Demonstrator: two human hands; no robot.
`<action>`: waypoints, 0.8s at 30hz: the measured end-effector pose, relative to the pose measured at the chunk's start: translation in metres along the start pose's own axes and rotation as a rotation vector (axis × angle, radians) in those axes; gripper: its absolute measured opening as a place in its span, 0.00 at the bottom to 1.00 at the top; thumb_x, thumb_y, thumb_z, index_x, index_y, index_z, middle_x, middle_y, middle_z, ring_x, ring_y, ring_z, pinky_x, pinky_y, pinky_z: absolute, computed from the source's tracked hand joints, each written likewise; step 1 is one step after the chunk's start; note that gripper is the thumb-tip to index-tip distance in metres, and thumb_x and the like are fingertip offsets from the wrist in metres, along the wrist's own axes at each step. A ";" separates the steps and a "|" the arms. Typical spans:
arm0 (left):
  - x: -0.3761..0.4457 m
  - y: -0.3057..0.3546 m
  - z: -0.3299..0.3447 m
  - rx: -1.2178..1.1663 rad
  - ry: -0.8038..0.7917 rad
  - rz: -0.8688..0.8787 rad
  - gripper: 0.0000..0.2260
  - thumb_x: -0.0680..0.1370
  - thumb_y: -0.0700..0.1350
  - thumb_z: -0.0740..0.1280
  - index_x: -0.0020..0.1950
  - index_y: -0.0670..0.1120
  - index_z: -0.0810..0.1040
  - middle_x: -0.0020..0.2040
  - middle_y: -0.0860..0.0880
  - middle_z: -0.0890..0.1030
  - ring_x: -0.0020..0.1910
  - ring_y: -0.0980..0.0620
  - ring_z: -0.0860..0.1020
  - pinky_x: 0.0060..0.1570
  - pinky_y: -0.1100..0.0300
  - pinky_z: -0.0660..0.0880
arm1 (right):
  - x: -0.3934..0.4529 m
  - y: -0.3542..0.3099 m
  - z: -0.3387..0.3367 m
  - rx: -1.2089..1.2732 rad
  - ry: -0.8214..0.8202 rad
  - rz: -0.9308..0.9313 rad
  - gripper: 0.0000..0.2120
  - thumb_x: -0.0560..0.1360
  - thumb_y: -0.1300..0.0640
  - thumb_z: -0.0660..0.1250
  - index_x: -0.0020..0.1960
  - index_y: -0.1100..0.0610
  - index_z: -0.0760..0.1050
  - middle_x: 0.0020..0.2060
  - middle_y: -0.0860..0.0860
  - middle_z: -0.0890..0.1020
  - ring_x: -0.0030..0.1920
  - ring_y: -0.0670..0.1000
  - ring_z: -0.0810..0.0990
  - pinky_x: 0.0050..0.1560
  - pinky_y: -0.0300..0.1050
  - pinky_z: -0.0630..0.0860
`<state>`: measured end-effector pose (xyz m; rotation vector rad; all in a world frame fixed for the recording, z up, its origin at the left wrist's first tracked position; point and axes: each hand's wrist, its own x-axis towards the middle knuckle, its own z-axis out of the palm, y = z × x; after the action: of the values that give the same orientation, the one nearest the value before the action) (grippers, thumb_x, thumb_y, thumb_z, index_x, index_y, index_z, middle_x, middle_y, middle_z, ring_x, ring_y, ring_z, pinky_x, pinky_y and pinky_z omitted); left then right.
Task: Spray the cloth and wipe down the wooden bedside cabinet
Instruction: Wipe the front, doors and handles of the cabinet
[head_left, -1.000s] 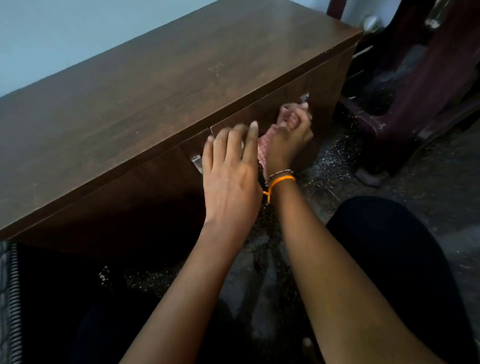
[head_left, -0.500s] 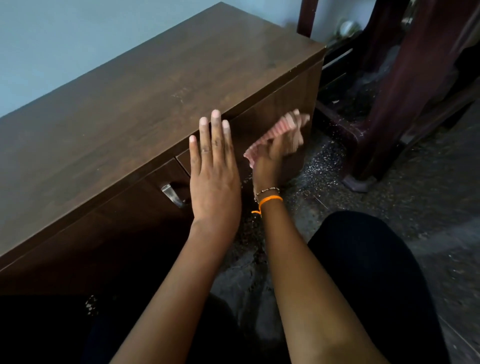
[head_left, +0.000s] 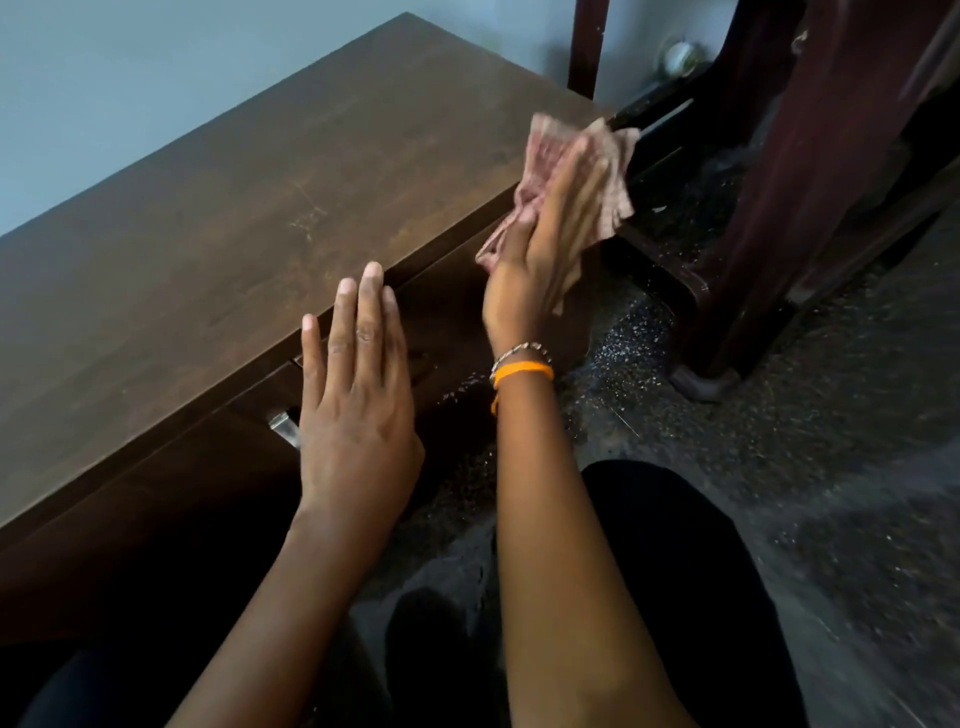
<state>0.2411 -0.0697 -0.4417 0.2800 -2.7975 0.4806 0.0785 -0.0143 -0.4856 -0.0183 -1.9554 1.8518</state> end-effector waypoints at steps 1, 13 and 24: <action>-0.001 0.002 -0.001 -0.007 0.020 0.012 0.35 0.69 0.32 0.59 0.75 0.34 0.50 0.77 0.39 0.49 0.76 0.42 0.46 0.72 0.48 0.37 | 0.011 0.003 -0.003 -0.022 0.030 -0.007 0.26 0.78 0.60 0.53 0.75 0.60 0.55 0.76 0.60 0.54 0.76 0.57 0.51 0.70 0.33 0.40; -0.013 -0.031 -0.001 -0.278 0.187 -0.012 0.25 0.70 0.34 0.60 0.67 0.47 0.73 0.67 0.44 0.73 0.66 0.44 0.65 0.69 0.45 0.54 | -0.046 0.014 -0.007 -0.067 0.151 0.384 0.29 0.68 0.62 0.59 0.69 0.58 0.67 0.58 0.63 0.72 0.56 0.62 0.74 0.59 0.51 0.69; -0.062 -0.028 0.033 -0.305 0.013 -0.125 0.30 0.66 0.38 0.53 0.66 0.53 0.73 0.48 0.46 0.75 0.46 0.46 0.60 0.41 0.52 0.58 | -0.139 0.033 -0.008 -0.193 -0.280 -0.286 0.09 0.72 0.57 0.61 0.47 0.58 0.79 0.53 0.56 0.77 0.57 0.56 0.74 0.56 0.43 0.64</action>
<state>0.2981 -0.0988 -0.4824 0.3782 -2.7669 0.0248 0.1964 -0.0459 -0.5597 0.4606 -2.1836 1.5417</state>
